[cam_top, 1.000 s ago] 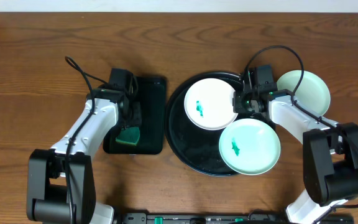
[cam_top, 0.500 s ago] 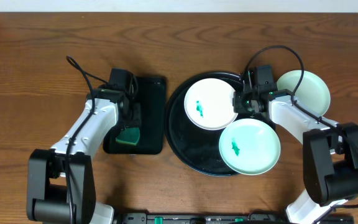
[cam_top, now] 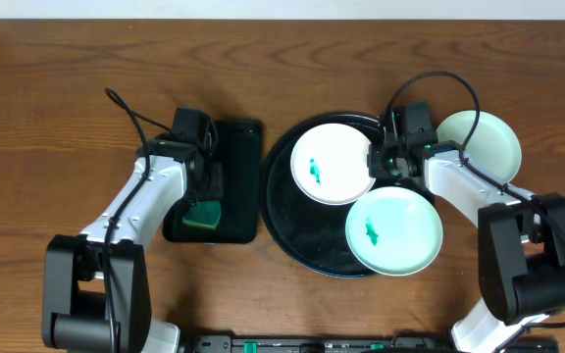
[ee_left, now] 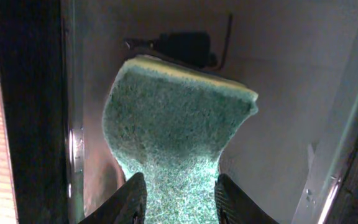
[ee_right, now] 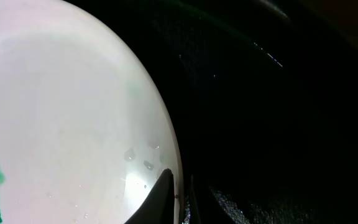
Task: Clean dirty plates on tray and stack at the side
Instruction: 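Grasp the green sponge with the left gripper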
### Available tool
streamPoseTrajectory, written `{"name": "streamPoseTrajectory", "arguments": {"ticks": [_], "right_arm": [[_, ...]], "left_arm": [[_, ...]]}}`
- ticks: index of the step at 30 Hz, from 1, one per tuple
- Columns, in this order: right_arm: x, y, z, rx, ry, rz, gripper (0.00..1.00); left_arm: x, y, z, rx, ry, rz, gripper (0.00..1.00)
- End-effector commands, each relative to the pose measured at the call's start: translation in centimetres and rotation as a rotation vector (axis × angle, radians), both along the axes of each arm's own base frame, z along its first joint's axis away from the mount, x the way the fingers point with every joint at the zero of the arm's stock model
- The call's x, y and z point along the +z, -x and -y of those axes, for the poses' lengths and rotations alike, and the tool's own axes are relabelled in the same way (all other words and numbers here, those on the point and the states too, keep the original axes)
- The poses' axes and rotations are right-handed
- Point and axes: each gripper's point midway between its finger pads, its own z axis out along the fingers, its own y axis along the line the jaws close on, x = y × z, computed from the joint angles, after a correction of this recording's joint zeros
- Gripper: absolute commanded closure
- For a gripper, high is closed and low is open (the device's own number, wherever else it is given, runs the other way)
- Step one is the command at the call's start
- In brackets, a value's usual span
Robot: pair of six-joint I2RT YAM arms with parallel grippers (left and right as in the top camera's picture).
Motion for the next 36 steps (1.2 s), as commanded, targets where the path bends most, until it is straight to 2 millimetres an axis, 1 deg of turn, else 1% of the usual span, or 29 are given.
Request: {"name": "streamPoseTrajectory", "arguments": {"ticks": [1, 3, 5, 7, 9, 10, 12, 22, 30, 36], "right_arm": [[-0.1, -0.2, 0.0, -0.010, 0.002, -0.001, 0.92], [-0.1, -0.2, 0.0, -0.010, 0.002, 0.000, 0.92], [-0.1, -0.2, 0.0, -0.010, 0.002, 0.001, 0.91], [0.0, -0.3, 0.0, -0.009, 0.001, 0.003, 0.91], [0.0, -0.3, 0.0, -0.010, 0.001, 0.003, 0.91], [0.0, -0.3, 0.0, -0.010, 0.001, 0.003, 0.91], [0.0, -0.3, 0.0, -0.010, 0.001, 0.003, 0.91], [0.0, -0.3, 0.0, -0.010, 0.001, 0.003, 0.91], [0.0, -0.3, 0.0, -0.010, 0.001, 0.003, 0.91], [0.0, -0.3, 0.0, -0.010, 0.001, 0.003, 0.91]], "left_arm": [[-0.7, 1.0, -0.8, 0.002, -0.041, -0.023, 0.63], [-0.9, 1.2, -1.3, 0.006, -0.071, -0.025, 0.63], [-1.1, 1.2, -1.5, 0.008, -0.076, -0.021, 0.62], [-1.2, 1.1, -1.4, 0.007, -0.074, -0.016, 0.62], [-1.4, 1.2, -0.9, 0.002, -0.042, -0.015, 0.61], [-1.5, 1.2, -0.6, -0.001, -0.025, -0.015, 0.58], [-1.7, 1.3, -0.1, -0.005, 0.002, -0.017, 0.58], [-2.5, 2.1, -0.2, -0.006, 0.001, -0.032, 0.58], [-2.8, 2.2, -0.2, -0.006, 0.001, -0.033, 0.58], [-3.9, 2.5, -0.2, -0.006, 0.004, -0.015, 0.58]]}}
